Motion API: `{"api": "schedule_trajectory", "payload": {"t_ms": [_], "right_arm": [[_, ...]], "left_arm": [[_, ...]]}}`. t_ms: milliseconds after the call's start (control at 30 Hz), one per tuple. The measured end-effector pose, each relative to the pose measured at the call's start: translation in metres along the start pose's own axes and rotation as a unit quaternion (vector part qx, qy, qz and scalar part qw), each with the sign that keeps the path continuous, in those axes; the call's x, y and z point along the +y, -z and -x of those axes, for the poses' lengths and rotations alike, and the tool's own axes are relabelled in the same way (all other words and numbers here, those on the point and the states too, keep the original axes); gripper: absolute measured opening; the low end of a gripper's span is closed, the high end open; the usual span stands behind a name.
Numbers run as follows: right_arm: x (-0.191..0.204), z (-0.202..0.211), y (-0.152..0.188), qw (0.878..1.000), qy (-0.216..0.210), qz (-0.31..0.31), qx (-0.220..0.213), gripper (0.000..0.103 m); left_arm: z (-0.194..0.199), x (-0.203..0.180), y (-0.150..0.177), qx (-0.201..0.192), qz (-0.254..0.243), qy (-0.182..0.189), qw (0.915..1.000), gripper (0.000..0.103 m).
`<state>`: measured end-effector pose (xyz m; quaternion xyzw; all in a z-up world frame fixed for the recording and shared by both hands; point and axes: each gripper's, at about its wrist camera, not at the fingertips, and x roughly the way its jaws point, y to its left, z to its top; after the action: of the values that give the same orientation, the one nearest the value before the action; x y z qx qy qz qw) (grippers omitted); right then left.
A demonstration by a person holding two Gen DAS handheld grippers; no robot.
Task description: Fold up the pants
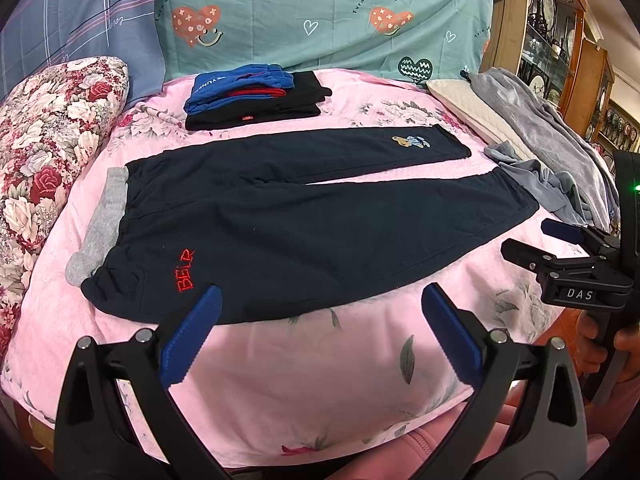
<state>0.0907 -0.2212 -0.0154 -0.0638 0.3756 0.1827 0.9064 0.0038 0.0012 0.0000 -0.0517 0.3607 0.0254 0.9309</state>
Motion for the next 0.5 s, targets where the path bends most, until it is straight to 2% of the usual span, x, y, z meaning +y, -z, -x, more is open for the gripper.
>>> {"api": "schedule_trajectory", "payload": {"t_ms": [500], "right_arm": [[-0.0014,-0.0002,-0.0009,1.0,-0.002,-0.001,0.002,0.102]], "left_arm": [[-0.0008,-0.0012,0.0009,0.001,-0.004,-0.001,1.0,0.101]]}}
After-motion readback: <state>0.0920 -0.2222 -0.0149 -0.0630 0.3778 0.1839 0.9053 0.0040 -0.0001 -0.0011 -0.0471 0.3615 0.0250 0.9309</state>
